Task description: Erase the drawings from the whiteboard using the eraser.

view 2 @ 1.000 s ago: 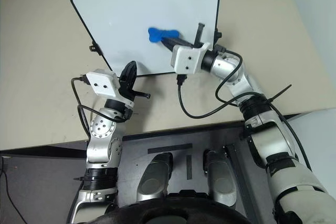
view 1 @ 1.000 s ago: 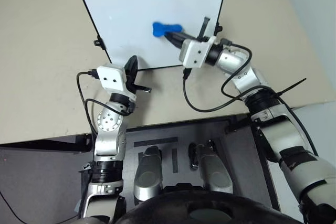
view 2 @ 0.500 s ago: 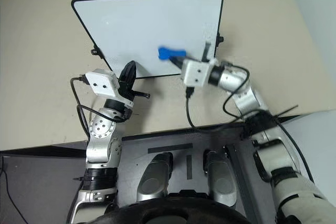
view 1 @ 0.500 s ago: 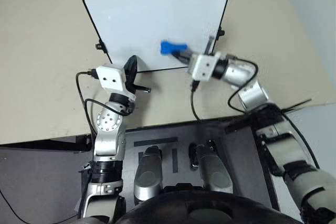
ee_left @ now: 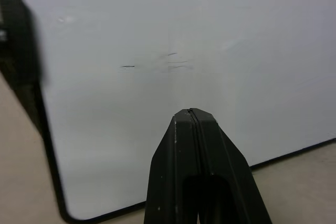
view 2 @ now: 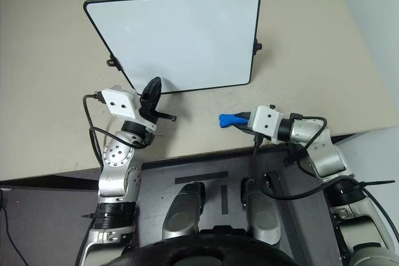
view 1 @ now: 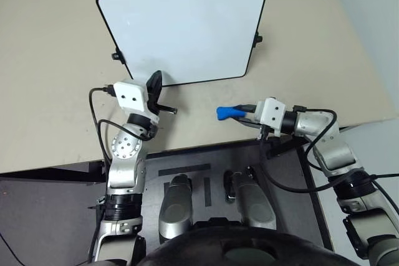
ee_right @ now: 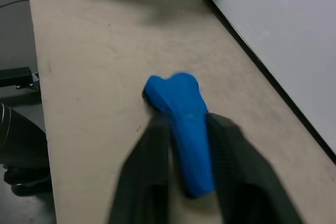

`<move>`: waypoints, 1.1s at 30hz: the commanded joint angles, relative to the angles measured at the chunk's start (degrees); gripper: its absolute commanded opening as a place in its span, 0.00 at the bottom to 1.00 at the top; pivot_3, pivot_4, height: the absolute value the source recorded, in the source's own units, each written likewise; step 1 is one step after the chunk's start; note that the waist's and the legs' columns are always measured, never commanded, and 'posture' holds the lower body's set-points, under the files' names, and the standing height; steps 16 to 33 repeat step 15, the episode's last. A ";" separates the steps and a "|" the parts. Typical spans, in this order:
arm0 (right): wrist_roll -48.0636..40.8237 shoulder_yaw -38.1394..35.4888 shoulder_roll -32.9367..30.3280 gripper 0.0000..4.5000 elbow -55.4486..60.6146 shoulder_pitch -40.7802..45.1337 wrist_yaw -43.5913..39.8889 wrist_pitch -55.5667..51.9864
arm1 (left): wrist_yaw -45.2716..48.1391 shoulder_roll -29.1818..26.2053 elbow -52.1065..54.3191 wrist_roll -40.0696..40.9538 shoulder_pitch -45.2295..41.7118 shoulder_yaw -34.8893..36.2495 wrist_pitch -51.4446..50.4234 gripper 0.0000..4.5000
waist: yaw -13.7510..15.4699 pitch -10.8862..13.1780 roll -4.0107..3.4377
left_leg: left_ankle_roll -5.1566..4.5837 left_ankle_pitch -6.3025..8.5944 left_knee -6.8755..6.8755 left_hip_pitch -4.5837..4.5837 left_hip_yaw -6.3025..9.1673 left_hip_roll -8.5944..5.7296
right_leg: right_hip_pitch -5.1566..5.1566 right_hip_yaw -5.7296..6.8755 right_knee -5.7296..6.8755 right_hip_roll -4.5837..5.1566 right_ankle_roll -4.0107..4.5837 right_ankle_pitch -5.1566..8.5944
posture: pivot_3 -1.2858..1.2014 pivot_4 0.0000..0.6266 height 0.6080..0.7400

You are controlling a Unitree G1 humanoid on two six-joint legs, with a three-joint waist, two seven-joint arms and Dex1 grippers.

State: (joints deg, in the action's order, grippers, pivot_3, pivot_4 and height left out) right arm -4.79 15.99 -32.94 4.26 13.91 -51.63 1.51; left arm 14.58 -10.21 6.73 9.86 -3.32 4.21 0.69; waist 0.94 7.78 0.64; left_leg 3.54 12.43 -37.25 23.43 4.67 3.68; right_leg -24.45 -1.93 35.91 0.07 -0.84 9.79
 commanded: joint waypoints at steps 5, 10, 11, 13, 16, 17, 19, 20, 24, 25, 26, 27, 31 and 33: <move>-4.15 -5.04 1.30 0.83 5.03 0.51 1.24 -1.17 | 0.05 -0.28 4.33 0.07 0.26 -0.14 -1.15 0.00 | 0.00 0.00 0.00 | 0.00 0.00 0.01 -0.06 -0.03 0.02 | 0.05 -0.08 0.00 -0.04 -0.02 0.01 | 0.52 0.24 1.00; -6.03 -7.40 2.63 0.90 6.51 -0.79 2.88 -3.08 | 0.45 -1.25 5.98 0.62 1.35 0.87 -2.45 0.00 | 0.01 0.00 0.00 | 0.02 0.06 0.03 -0.06 -0.12 0.01 | 0.05 -0.12 0.00 -0.05 -0.08 0.06 | 0.52 0.24 1.00; -6.26 -7.69 2.98 0.90 6.82 -1.10 3.29 -3.40 | 0.57 -1.56 6.26 0.70 1.39 1.02 -2.80 0.00 | 0.02 0.00 0.00 | 0.03 0.07 0.05 -0.06 -0.12 0.01 | 0.04 -0.12 0.00 -0.06 -0.08 0.05 | 0.52 0.24 1.00; -6.68 -8.35 3.68 0.90 7.24 -1.60 4.06 -4.03 | 0.83 -2.02 6.49 0.75 1.26 0.96 -3.36 0.00 | 0.02 0.00 0.00 | 0.05 0.09 0.06 -0.06 -0.12 0.02 | 0.03 -0.13 0.00 -0.09 -0.04 0.05 | 0.52 0.24 1.00; -6.67 -8.77 4.11 0.90 7.00 -1.73 4.77 -4.44 | 1.02 -2.27 6.49 0.81 0.85 0.71 -3.83 0.00 | 0.02 0.00 0.00 | 0.06 0.10 0.06 -0.06 -0.12 0.02 | 0.02 -0.14 0.00 -0.11 -0.04 0.05 | 0.52 0.24 1.00; -6.67 -8.77 4.11 0.90 7.00 -1.73 4.77 -4.44 | 1.02 -2.27 6.49 0.81 0.85 0.71 -3.83 0.00 | 0.02 0.00 0.00 | 0.06 0.10 0.06 -0.06 -0.12 0.02 | 0.02 -0.14 0.00 -0.11 -0.04 0.05 | 0.52 0.24 1.00; -6.67 -8.77 4.11 0.90 7.00 -1.73 4.77 -4.44 | 1.02 -2.27 6.49 0.81 0.85 0.71 -3.83 0.00 | 0.02 0.00 0.00 | 0.06 0.10 0.06 -0.06 -0.12 0.02 | 0.02 -0.14 0.00 -0.11 -0.04 0.05 | 0.52 0.24 1.00; -6.67 -8.77 4.11 0.90 7.00 -1.73 4.77 -4.44 | 1.02 -2.27 6.49 0.81 0.85 0.71 -3.83 0.00 | 0.02 0.00 0.00 | 0.06 0.10 0.06 -0.06 -0.12 0.02 | 0.02 -0.14 0.00 -0.11 -0.04 0.05 | 0.52 0.24 1.00; -6.67 -8.77 4.11 0.90 7.00 -1.73 4.77 -4.44 | 1.02 -2.27 6.49 0.81 0.85 0.71 -3.83 0.00 | 0.02 0.00 0.00 | 0.06 0.10 0.06 -0.06 -0.12 0.02 | 0.02 -0.14 0.00 -0.11 -0.04 0.05 | 0.52 0.24 1.00; -6.67 -8.77 4.11 0.90 7.00 -1.73 4.77 -4.44 | 1.02 -2.27 6.49 0.81 0.85 0.71 -3.83 0.00 | 0.02 0.00 0.00 | 0.06 0.10 0.06 -0.06 -0.12 0.02 | 0.02 -0.14 0.00 -0.11 -0.04 0.05 | 0.52 0.24 1.00; -6.67 -8.77 4.11 0.90 7.00 -1.73 4.77 -4.44 | 1.02 -2.27 6.49 0.81 0.85 0.71 -3.83 0.00 | 0.02 0.00 0.00 | 0.06 0.10 0.06 -0.06 -0.12 0.02 | 0.02 -0.14 0.00 -0.11 -0.04 0.05 | 0.52 0.24 1.00; -6.67 -8.77 4.11 0.90 7.00 -1.73 4.77 -4.44 | 1.02 -2.27 6.49 0.81 0.85 0.71 -3.83 0.00 | 0.02 0.00 0.00 | 0.06 0.10 0.06 -0.06 -0.12 0.02 | 0.02 -0.14 0.00 -0.11 -0.04 0.05 | 0.52 0.24 1.00; -6.67 -8.77 4.11 0.90 7.00 -1.73 4.77 -4.44 | 1.02 -2.27 6.49 0.81 0.85 0.71 -3.83 0.00 | 0.02 0.00 0.00 | 0.06 0.10 0.06 -0.06 -0.12 0.02 | 0.02 -0.14 0.00 -0.11 -0.04 0.05 | 0.52 0.24 1.00; -6.67 -8.77 4.11 0.90 7.00 -1.73 4.77 -4.44 | 1.02 -2.27 6.49 0.81 0.85 0.71 -3.83 0.00 | 0.02 0.00 0.00 | 0.06 0.10 0.06 -0.06 -0.12 0.02 | 0.02 -0.14 0.00 -0.11 -0.04 0.05 | 0.52 0.24 1.00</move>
